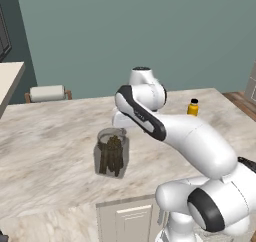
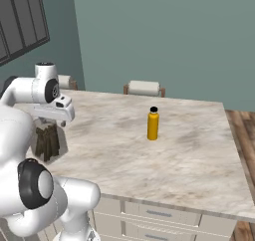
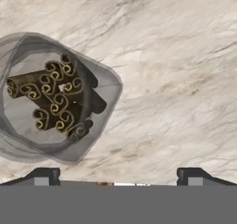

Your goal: Pick the jar and jar from the dining table and place them in the open cabinet. Close the cabinet after placing the objects.

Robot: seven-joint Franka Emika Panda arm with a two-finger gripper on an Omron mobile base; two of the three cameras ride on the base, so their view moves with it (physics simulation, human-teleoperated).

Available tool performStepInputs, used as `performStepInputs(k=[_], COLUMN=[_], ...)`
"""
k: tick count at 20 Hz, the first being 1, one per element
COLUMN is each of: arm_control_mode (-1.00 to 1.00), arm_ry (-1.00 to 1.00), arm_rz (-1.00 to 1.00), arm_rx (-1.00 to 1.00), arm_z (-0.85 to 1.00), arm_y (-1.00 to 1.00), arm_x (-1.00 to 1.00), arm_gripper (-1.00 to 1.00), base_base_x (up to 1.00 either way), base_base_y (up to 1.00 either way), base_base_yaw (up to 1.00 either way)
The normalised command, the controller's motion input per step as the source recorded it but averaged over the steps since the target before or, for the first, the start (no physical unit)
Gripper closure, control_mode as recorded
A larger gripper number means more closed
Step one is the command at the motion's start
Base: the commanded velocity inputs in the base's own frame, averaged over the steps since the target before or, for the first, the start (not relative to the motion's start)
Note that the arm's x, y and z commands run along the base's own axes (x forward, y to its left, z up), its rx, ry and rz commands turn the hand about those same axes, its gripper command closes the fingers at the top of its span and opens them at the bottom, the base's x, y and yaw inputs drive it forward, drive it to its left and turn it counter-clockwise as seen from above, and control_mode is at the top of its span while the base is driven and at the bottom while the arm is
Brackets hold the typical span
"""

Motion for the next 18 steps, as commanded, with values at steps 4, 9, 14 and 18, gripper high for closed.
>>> performStepInputs(k=[4, 9, 14, 18], arm_control_mode=[-1.00, -1.00, -1.00, -1.00], arm_ry=[0.03, 0.00, 0.00, 0.00], arm_rz=[0.00, 0.00, 0.00, 0.00], arm_rx=[0.00, 0.00, 0.00, 0.00], arm_z=[-0.03, 0.00, 0.00, 0.00], arm_y=[0.13, 0.18, 0.07, 0.07], arm_x=[0.06, 0.06, 0.09, 0.21], arm_gripper=[-1.00, -1.00, -1.00, -1.00], base_base_x=[0.00, 0.00, 0.00, 0.00], base_base_y=[0.00, 0.00, 0.00, 0.00], base_base_yaw=[0.00, 0.00, 0.00, 0.00])
